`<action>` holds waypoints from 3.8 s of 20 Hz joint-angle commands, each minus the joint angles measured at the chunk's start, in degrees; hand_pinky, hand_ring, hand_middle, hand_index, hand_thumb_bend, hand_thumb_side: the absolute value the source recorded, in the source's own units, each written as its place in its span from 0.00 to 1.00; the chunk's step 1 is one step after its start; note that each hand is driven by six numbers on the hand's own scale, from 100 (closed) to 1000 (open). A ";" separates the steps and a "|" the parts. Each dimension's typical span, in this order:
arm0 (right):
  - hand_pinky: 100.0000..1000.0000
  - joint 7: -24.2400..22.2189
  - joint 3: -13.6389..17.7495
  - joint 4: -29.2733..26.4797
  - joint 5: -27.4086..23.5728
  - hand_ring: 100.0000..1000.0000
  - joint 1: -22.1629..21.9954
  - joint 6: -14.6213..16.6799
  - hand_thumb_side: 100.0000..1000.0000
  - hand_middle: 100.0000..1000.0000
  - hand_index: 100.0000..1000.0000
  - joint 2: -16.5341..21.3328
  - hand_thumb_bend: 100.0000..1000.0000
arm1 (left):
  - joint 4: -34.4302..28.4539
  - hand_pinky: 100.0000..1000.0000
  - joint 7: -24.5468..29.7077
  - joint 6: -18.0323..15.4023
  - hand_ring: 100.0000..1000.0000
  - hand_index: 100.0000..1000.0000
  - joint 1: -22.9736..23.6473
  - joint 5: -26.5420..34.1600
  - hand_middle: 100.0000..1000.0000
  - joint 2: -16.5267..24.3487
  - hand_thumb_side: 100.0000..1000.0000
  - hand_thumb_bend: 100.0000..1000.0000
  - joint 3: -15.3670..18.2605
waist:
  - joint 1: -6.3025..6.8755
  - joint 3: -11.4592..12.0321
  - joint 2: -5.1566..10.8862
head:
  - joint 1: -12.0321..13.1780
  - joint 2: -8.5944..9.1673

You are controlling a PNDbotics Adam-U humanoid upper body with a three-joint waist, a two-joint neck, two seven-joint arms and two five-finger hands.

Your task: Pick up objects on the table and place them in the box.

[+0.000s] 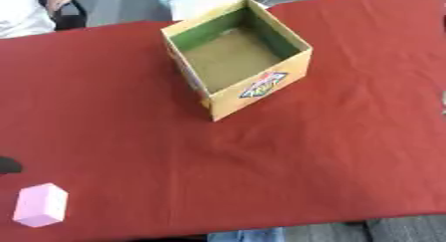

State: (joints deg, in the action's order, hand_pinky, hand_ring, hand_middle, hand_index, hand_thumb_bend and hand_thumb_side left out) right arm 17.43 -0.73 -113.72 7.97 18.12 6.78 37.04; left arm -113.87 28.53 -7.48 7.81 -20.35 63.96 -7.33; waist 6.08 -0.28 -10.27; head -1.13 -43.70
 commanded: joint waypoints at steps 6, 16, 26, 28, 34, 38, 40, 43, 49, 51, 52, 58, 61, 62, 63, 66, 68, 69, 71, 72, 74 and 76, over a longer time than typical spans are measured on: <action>0.86 0.02 0.67 -0.87 0.11 0.82 0.48 -0.04 1.00 0.79 0.84 1.42 0.01 | -0.72 0.88 -3.33 5.17 0.87 0.96 0.63 -5.03 0.89 1.13 0.30 0.47 -1.02 | -0.16 -0.19 0.77 | 0.49 -0.37; 0.86 -0.08 0.67 -0.87 -0.12 0.82 0.60 -0.11 1.00 0.79 0.84 0.99 0.01 | -0.72 0.88 2.01 6.37 0.88 0.95 0.50 -3.69 0.89 0.21 0.32 0.43 -3.31 | -0.22 -0.86 0.39 | 0.51 -0.30; 0.86 -0.27 0.68 -0.87 -0.22 0.82 0.46 -0.30 1.00 0.78 0.84 0.44 0.01 | -0.72 0.82 2.73 9.40 0.84 0.91 -1.30 -4.65 0.83 -1.02 0.33 0.36 -5.12 | -0.35 -1.43 0.24 | 0.66 -0.12; 0.86 -0.23 0.75 -0.87 -0.22 0.82 0.40 -0.32 1.00 0.78 0.84 0.34 0.01 | -0.72 0.81 2.43 9.75 0.83 0.90 -1.56 -4.82 0.82 -1.22 0.33 0.37 -5.37 | -0.34 -1.48 0.24 | 0.70 -0.16; 0.86 -0.21 0.87 -0.87 -0.20 0.82 0.23 -0.38 1.00 0.78 0.84 0.22 0.01 | -0.72 0.82 2.72 10.13 0.83 0.92 -1.91 -6.54 0.80 -1.53 0.36 0.46 -5.47 | -0.34 -1.65 0.17 | 0.48 -0.21; 0.86 -0.25 0.86 -0.87 -0.26 0.82 0.12 -0.52 1.00 0.78 0.84 0.08 0.01 | -0.72 0.83 1.89 10.00 0.84 0.93 -1.82 -8.09 0.81 -1.66 0.36 0.47 -5.15 | -0.27 -1.54 0.16 | 0.43 -0.34; 0.86 -0.28 0.85 -0.87 -0.29 0.82 0.13 -0.55 1.00 0.78 0.84 0.05 0.01 | -0.72 0.83 1.55 9.91 0.84 0.93 -1.71 -8.46 0.81 -1.72 0.36 0.47 -5.13 | -0.27 -1.54 0.15 | 0.43 -0.35; 0.86 -0.45 0.83 -0.87 -0.25 0.82 0.01 -0.69 1.00 0.78 0.84 0.10 0.01 | -0.72 0.82 -0.65 9.77 0.83 0.91 -1.78 -8.24 0.80 -2.14 0.35 0.45 -3.89 | -0.27 -1.28 0.23 | 0.11 -0.40; 0.86 -0.65 0.85 -0.87 -0.28 0.82 0.12 -0.72 1.00 0.78 0.84 0.11 0.01 | -0.72 0.82 -3.49 9.85 0.82 0.92 -2.05 -7.81 0.80 -2.60 0.37 0.45 -3.24 | -0.33 -1.41 0.29 | 0.06 -0.36; 0.86 -0.71 0.81 -0.87 -0.31 0.82 0.22 -0.73 1.00 0.78 0.84 0.03 0.01 | -0.72 0.82 -2.68 9.99 0.83 0.93 -1.99 -7.63 0.81 -2.58 0.39 0.47 -3.87 | -0.31 -1.56 0.27 | 0.14 -0.40; 0.86 -0.72 0.81 -0.87 -0.32 0.82 0.27 -0.73 1.00 0.78 0.84 0.00 0.01 | -0.72 0.82 -2.22 10.12 0.83 0.93 -2.07 -7.60 0.81 -2.58 0.39 0.47 -4.11 | -0.30 -1.62 0.27 | 0.16 -0.41; 0.86 -0.71 0.81 -0.87 -0.39 0.82 0.55 -0.72 1.00 0.78 0.84 -0.19 0.01 | -0.72 0.81 -0.50 11.14 0.83 0.93 -3.42 -6.74 0.81 -3.11 0.38 0.46 -5.46 | -0.34 -2.16 0.17 | 0.47 -0.40; 0.86 -0.71 0.81 -0.87 -0.42 0.82 0.65 -0.72 1.00 0.78 0.84 -0.34 0.01 | -0.72 0.79 0.09 11.54 0.82 0.92 -4.42 -6.11 0.78 -3.53 0.38 0.45 -6.30 | -0.33 -2.35 0.12 | 0.69 -0.41; 0.86 -0.73 0.81 -0.87 -0.44 0.82 0.68 -0.73 1.00 0.78 0.84 -0.41 0.01 | -0.72 0.78 0.31 11.80 0.82 0.92 -4.75 -5.97 0.77 -3.68 0.38 0.45 -6.56 | -0.32 -2.41 0.10 | 0.75 -0.41; 0.86 -0.74 0.81 -0.87 -0.46 0.82 0.71 -0.75 1.00 0.78 0.84 -0.48 0.01 | -0.72 0.78 0.54 12.04 0.82 0.92 -4.97 -5.86 0.77 -3.80 0.38 0.45 -6.80 | -0.31 -2.47 0.09 | 0.77 -0.41; 0.86 -0.61 0.96 -0.87 -0.46 0.82 0.65 -0.78 1.00 0.78 0.84 -0.58 0.01 | -0.72 0.78 1.60 12.37 0.82 0.90 -5.25 -6.02 0.77 -3.89 0.38 0.47 -7.36 | -0.32 -2.62 0.03 | 0.76 -0.41; 0.86 -0.52 1.02 -0.87 -0.46 0.82 0.62 -0.79 1.00 0.78 0.84 -0.62 0.01 | -0.72 0.78 2.20 12.39 0.81 0.89 -5.34 -6.58 0.76 -3.78 0.36 0.46 -7.46 | -0.32 -2.63 0.02 | 0.78 -0.41; 0.86 -0.53 1.01 -0.87 -0.45 0.82 0.60 -0.81 1.00 0.78 0.84 -0.63 0.01 | -0.72 0.78 2.46 12.39 0.81 0.89 -5.29 -6.95 0.76 -3.73 0.35 0.46 -7.45 | -0.32 -2.62 0.01 | 0.77 -0.41; 0.86 -0.50 1.04 -0.87 -0.45 0.82 0.55 -0.83 1.00 0.77 0.84 -0.66 0.01 | -0.72 0.76 2.78 12.47 0.80 0.89 -5.10 -7.55 0.76 -3.73 0.31 0.43 -7.37 | -0.33 -2.60 -0.01 | 0.77 -0.41; 0.86 -0.48 1.06 -0.87 -0.47 0.82 0.51 -0.86 1.00 0.77 0.84 -0.70 0.01 | -0.72 0.75 2.81 12.59 0.79 0.88 -5.06 -7.87 0.75 -3.78 0.26 0.40 -7.32 | -0.34 -2.59 -0.02 | 0.78 -0.41; 0.86 -0.52 1.02 -0.87 -0.49 0.82 0.48 -0.92 1.00 0.77 0.84 -0.79 0.01 | -0.72 0.71 2.77 12.93 0.74 0.87 -5.02 -8.35 0.71 -3.93 0.23 0.37 -7.39 | -0.37 -2.60 -0.06 | 0.82 -0.41; 0.86 -0.54 1.03 -0.87 -0.51 0.82 0.46 -0.95 1.00 0.77 0.84 -0.90 0.01 | -0.72 0.62 2.56 13.42 0.65 0.86 -5.01 -8.49 0.66 -4.12 0.21 0.35 -7.61 | -0.41 -2.63 -0.08 | 0.89 -0.41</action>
State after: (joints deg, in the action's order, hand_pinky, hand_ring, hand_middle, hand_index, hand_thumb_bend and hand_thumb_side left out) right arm 16.78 -0.37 -113.72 7.77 18.12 5.93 35.49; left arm -113.96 31.15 5.62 3.01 -28.37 58.85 -15.27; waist 5.93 -2.86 -10.94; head -0.45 -43.72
